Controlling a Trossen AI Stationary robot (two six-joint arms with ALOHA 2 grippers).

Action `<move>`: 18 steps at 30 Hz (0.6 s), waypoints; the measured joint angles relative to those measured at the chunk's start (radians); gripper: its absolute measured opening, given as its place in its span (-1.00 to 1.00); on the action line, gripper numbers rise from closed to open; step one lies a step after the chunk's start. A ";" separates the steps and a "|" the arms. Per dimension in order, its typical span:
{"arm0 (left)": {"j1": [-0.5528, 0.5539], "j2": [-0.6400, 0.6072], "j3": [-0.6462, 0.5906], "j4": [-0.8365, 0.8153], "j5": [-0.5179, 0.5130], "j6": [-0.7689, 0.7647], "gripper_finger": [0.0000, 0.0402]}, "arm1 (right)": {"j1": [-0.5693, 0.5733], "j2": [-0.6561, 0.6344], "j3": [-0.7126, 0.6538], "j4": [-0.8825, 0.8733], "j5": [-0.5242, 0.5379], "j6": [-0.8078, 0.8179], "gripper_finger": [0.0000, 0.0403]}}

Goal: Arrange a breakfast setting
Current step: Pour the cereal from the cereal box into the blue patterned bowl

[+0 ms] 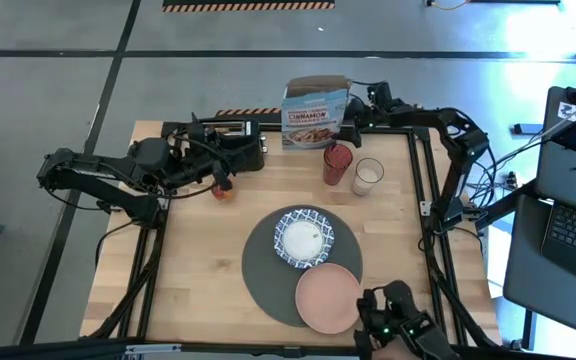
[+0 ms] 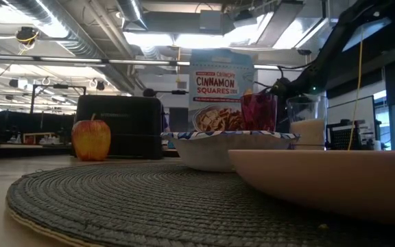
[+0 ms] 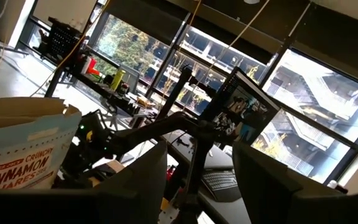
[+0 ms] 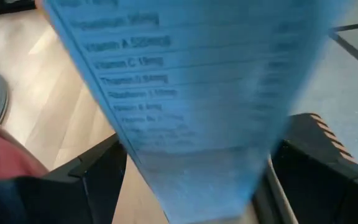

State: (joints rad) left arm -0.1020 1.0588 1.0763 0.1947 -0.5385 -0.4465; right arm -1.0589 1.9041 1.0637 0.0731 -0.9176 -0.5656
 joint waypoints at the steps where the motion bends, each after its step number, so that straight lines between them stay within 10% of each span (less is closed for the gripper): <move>1: 0.000 0.000 0.000 0.000 0.000 0.000 -0.13 | 0.008 0.007 0.000 0.007 0.000 -0.002 0.68; 18: 0.000 0.000 0.000 -0.001 0.000 -0.025 -0.13 | 0.065 0.076 0.000 0.119 -0.008 -0.008 0.61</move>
State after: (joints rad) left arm -0.1020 1.0590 1.0763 0.1942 -0.5387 -0.4713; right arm -0.9943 1.9797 1.0634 0.1919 -0.9257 -0.5734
